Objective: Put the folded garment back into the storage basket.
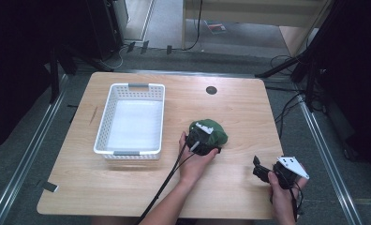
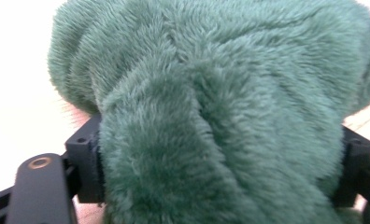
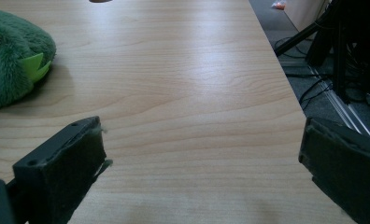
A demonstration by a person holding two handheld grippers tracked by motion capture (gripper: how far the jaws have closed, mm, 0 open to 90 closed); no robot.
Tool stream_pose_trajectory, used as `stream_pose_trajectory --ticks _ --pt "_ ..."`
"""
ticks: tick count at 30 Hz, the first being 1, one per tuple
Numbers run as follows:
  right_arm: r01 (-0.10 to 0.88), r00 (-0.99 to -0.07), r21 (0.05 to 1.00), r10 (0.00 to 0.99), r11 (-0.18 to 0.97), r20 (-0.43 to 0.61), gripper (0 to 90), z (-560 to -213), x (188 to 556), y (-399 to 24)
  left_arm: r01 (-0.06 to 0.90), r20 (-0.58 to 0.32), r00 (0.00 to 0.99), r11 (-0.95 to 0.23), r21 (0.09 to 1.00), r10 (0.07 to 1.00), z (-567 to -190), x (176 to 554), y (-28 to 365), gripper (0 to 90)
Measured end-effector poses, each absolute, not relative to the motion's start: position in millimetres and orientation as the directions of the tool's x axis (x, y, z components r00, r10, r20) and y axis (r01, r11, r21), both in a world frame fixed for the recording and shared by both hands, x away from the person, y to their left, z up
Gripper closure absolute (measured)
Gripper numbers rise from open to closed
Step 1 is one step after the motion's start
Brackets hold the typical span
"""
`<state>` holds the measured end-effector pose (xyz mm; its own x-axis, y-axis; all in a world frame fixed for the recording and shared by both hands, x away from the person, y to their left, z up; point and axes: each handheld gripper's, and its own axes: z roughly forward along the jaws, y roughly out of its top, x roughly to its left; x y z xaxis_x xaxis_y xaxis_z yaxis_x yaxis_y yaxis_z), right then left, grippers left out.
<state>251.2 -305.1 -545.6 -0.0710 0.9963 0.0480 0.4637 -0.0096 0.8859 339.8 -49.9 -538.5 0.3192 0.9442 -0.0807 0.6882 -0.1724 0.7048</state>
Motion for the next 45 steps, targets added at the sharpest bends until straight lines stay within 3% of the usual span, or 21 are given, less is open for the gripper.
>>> stream_pose_trajectory --ticks 10,22,45 --pt "0.466 -0.070 0.885 0.996 -0.020 0.059 0.7 -546 252 -306 0.674 -0.132 0.335 -0.140 0.725 0.933 -518 337 -43 25.5" --pt "0.466 -0.066 0.884 0.996 -0.022 0.059 0.6 -546 252 -306 0.608 -0.179 0.375 -0.095 0.789 0.910 -462 327 -22 25.4" --pt "0.465 -0.065 0.885 0.997 -0.016 0.052 0.6 -546 252 -305 0.534 -0.209 0.311 0.012 0.846 0.927 -410 315 58 25.6"
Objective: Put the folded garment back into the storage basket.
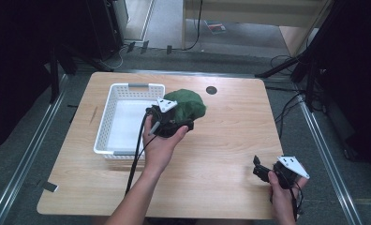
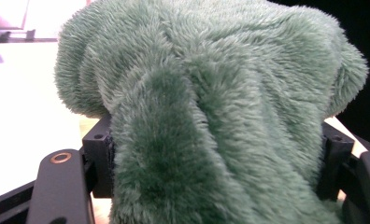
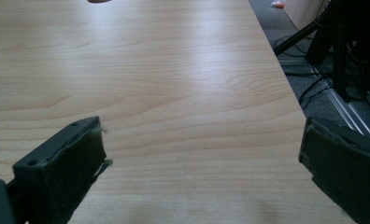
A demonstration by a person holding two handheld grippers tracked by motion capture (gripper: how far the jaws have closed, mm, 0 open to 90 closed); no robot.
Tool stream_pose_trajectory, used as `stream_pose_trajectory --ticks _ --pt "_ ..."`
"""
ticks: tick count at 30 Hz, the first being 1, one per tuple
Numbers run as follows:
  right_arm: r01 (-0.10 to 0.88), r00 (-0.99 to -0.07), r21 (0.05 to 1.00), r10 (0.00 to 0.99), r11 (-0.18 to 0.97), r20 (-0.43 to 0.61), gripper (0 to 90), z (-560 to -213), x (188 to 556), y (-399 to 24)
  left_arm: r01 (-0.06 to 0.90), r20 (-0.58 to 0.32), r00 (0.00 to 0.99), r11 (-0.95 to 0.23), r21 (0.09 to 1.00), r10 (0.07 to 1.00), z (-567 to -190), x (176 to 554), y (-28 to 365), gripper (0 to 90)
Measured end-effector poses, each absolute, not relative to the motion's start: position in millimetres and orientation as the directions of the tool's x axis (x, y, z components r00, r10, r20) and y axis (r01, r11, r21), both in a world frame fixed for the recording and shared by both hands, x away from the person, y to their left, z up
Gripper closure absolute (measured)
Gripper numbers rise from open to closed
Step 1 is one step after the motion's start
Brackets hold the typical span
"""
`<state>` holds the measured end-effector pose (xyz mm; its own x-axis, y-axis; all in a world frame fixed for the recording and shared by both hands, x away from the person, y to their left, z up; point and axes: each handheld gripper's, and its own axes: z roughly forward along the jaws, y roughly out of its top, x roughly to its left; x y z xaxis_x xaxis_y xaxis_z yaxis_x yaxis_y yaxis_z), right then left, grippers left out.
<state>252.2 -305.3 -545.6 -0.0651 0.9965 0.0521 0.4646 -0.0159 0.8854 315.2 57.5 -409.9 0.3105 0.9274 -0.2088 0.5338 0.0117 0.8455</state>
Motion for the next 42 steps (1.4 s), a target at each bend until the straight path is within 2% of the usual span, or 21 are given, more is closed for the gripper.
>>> stream_pose_trajectory --ticks 22,30,42 --pt "0.466 -0.067 0.885 0.996 -0.014 0.051 0.6 -546 252 -305 0.519 -0.205 0.215 0.066 0.852 0.955 -403 322 118 25.5" --pt "0.465 -0.069 0.885 0.996 -0.011 0.048 0.6 -546 252 -305 0.537 -0.210 0.135 0.106 0.837 0.968 -421 333 146 25.5" --pt "0.462 -0.070 0.887 0.996 -0.009 0.047 0.6 -546 252 -305 0.535 -0.189 0.067 0.125 0.836 0.980 -445 357 174 25.7"
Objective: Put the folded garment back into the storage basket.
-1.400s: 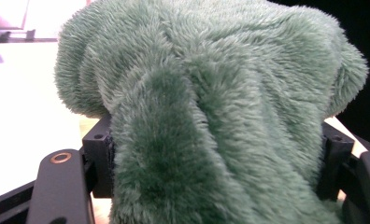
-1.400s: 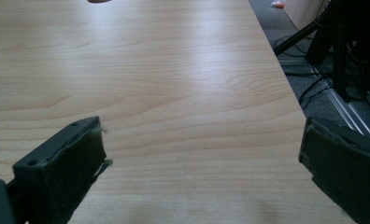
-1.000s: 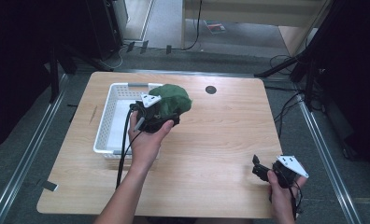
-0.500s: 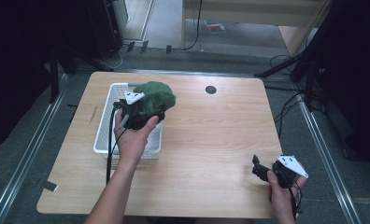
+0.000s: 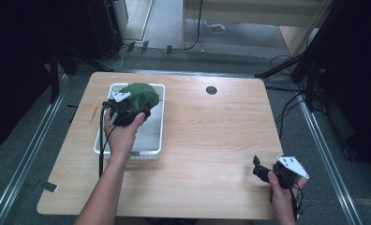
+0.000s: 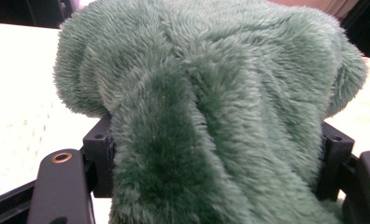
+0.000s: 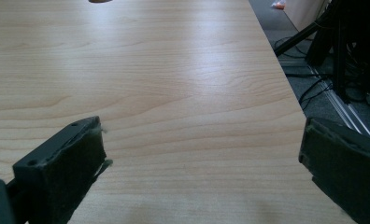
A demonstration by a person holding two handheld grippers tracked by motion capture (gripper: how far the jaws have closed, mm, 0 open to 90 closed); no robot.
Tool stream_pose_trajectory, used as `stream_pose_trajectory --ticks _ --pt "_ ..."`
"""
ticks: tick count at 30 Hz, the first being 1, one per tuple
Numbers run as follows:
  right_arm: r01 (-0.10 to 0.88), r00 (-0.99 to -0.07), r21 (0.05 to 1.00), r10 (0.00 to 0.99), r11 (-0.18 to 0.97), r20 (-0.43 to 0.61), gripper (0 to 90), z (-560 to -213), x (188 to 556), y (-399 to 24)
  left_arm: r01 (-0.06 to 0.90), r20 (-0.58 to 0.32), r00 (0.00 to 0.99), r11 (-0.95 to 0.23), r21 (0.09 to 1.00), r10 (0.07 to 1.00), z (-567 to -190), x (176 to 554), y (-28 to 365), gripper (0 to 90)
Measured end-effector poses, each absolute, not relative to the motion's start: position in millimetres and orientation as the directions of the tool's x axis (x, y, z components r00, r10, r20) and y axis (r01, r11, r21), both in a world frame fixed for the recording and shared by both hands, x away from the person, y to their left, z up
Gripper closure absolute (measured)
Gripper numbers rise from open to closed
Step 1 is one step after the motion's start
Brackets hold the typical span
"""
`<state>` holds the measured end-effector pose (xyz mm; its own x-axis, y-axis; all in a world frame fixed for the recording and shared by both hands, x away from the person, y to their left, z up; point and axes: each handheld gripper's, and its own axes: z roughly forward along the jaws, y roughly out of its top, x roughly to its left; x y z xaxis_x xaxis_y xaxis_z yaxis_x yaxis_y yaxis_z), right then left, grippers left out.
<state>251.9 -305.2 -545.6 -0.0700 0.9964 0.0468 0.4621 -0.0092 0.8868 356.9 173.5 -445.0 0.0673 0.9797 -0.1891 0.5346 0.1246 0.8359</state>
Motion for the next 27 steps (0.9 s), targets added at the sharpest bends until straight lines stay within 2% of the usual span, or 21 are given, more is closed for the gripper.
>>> stream_pose_trajectory --ticks 4,9,13,19,27 --pt "0.464 -0.067 0.886 0.996 -0.014 0.051 0.6 -546 252 -305 0.537 -0.182 0.049 0.128 0.834 0.982 -452 363 177 25.8" --pt "0.461 -0.070 0.887 0.997 -0.008 0.046 0.6 -546 252 -305 0.523 -0.105 0.021 0.079 0.849 0.994 -465 374 180 26.2" --pt "0.464 -0.068 0.886 0.996 -0.014 0.051 0.6 -545 252 -305 0.546 -0.131 0.011 0.104 0.831 0.991 -473 382 184 26.2" --pt "0.463 -0.070 0.886 0.996 -0.014 0.053 0.6 -546 252 -305 0.614 -0.095 -0.004 0.077 0.786 0.995 -486 391 186 25.9" --pt "0.460 -0.071 0.888 0.996 -0.012 0.050 0.6 -546 252 -306 0.714 -0.123 0.036 0.061 0.698 0.992 -505 401 186 24.9"
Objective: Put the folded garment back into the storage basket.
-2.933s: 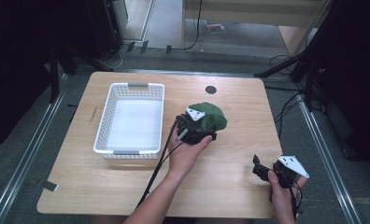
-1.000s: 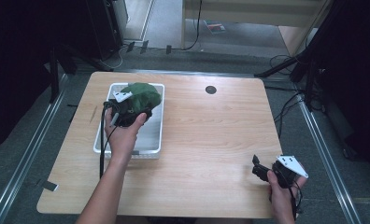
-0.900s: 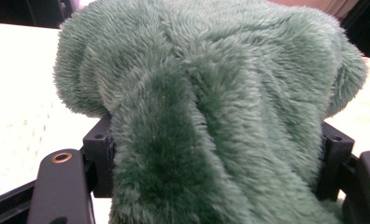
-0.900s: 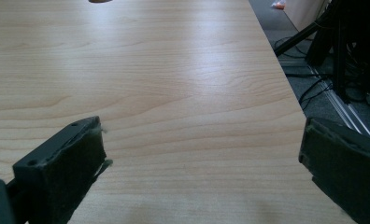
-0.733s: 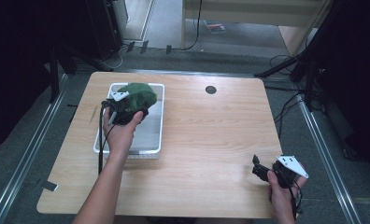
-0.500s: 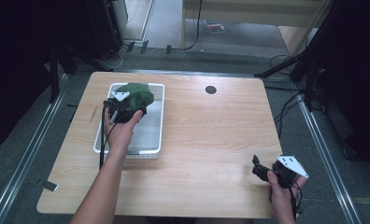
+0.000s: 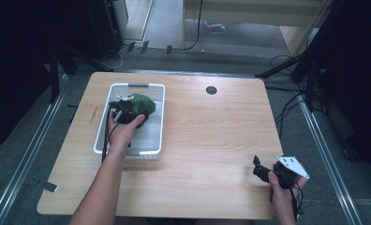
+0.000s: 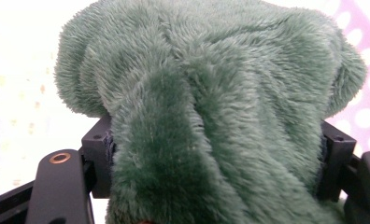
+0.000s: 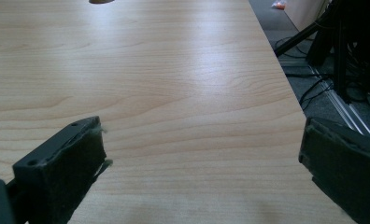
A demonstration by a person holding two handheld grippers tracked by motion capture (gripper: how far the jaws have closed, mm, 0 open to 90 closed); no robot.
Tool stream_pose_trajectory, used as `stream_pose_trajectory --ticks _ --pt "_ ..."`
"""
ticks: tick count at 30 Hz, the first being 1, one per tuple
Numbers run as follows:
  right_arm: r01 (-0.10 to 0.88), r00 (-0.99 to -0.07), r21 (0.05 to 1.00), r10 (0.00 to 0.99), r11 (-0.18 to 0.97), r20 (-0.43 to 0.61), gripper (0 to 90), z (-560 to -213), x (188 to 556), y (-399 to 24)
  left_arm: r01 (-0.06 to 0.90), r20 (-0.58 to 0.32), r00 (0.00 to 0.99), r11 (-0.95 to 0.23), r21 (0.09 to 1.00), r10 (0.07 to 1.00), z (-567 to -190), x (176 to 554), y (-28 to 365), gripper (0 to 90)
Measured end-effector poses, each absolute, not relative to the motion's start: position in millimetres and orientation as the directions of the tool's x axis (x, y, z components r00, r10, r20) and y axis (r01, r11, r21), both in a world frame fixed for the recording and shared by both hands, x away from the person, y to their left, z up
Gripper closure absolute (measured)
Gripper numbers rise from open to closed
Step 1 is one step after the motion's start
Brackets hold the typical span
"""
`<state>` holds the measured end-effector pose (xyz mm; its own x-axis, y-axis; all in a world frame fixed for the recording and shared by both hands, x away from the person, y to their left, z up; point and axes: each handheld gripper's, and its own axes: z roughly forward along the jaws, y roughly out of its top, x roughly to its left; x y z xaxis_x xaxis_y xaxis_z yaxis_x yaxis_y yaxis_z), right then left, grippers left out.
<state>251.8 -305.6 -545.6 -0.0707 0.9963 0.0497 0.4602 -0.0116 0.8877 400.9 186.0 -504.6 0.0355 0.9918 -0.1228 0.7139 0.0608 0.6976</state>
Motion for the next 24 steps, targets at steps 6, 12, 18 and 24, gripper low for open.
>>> stream_pose_trajectory --ticks 6,12,18,24 --pt "0.463 -0.071 0.886 0.996 -0.015 0.053 0.6 -546 252 -306 0.763 -0.108 0.034 0.044 0.645 0.994 -509 404 186 22.1" --pt "0.462 -0.071 0.887 0.996 -0.012 0.050 0.6 -546 252 -305 0.771 -0.111 0.017 0.058 0.634 0.994 -507 404 187 11.8" --pt "0.464 -0.072 0.886 0.996 -0.012 0.051 0.6 -546 252 -305 0.781 -0.125 0.039 0.048 0.622 0.991 -499 401 190 0.0" --pt "0.462 -0.074 0.887 0.996 -0.008 0.048 0.6 -546 252 -305 0.729 -0.163 0.054 0.072 0.680 0.985 -485 394 190 0.0"
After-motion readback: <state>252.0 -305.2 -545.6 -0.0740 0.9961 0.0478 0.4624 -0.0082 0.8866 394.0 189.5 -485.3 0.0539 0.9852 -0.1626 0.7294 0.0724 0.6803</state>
